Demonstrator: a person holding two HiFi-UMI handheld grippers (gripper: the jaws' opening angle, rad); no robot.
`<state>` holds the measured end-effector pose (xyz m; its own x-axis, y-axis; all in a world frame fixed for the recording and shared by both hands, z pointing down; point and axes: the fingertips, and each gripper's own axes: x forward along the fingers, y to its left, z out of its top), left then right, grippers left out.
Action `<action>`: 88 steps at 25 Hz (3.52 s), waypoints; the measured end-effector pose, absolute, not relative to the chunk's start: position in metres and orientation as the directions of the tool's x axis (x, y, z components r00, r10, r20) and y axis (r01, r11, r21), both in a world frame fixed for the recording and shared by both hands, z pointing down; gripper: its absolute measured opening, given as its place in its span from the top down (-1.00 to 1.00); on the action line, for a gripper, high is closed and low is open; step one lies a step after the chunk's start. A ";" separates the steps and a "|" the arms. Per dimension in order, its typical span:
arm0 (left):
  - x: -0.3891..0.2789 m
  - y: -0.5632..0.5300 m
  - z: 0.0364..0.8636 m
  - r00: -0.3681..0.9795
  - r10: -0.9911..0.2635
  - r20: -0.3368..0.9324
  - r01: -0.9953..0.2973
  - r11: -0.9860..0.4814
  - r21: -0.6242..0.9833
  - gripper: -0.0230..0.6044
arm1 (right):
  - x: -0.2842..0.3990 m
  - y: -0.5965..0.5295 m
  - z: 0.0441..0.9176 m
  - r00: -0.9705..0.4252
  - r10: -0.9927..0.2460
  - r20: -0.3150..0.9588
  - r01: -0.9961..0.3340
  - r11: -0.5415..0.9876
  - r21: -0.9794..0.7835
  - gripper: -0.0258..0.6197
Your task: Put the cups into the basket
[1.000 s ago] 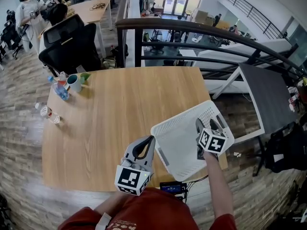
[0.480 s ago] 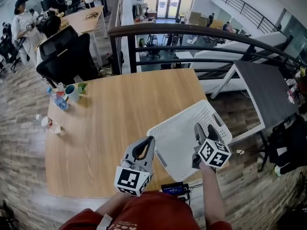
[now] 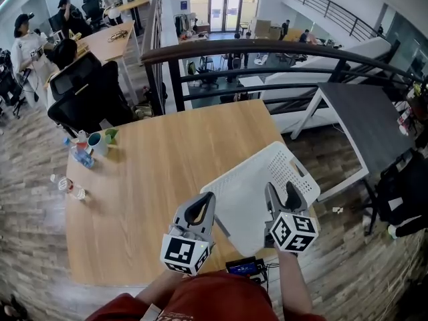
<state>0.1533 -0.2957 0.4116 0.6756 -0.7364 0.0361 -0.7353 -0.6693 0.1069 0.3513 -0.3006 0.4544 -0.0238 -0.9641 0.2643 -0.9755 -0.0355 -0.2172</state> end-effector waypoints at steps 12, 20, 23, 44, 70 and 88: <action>0.148 -0.301 0.413 0.652 -0.757 0.037 -0.756 -0.645 0.115 0.91 | 0.330 -0.285 0.438 -0.091 -0.975 0.205 -0.959 0.031 -0.280 0.08; 0.147 -0.298 0.409 0.640 -0.768 0.022 -0.765 -0.634 0.113 0.91 | 0.318 -0.280 0.427 -0.108 -0.980 0.167 -0.976 0.073 -0.204 0.09; 0.147 -0.296 0.409 0.635 -0.772 0.023 -0.769 -0.629 0.113 0.91 | 0.315 -0.279 0.424 -0.113 -0.980 0.161 -0.983 0.087 -0.159 0.09; 0.165 -0.290 0.404 0.648 -0.762 0.014 -0.759 -0.644 0.096 0.91 | 0.333 -0.266 0.430 -0.065 -0.982 0.176 -0.996 0.054 -0.066 0.46; 0.184 -0.288 0.408 0.673 -0.739 0.027 -0.738 -0.667 0.100 0.91 | 0.325 -0.262 0.424 -0.128 -0.985 0.115 -0.992 0.127 -0.020 0.85; 0.181 -0.291 0.406 0.668 -0.744 0.022 -0.742 -0.663 0.098 0.91 | 0.329 -0.260 0.421 -0.112 -0.987 0.117 -0.994 0.111 -0.020 0.85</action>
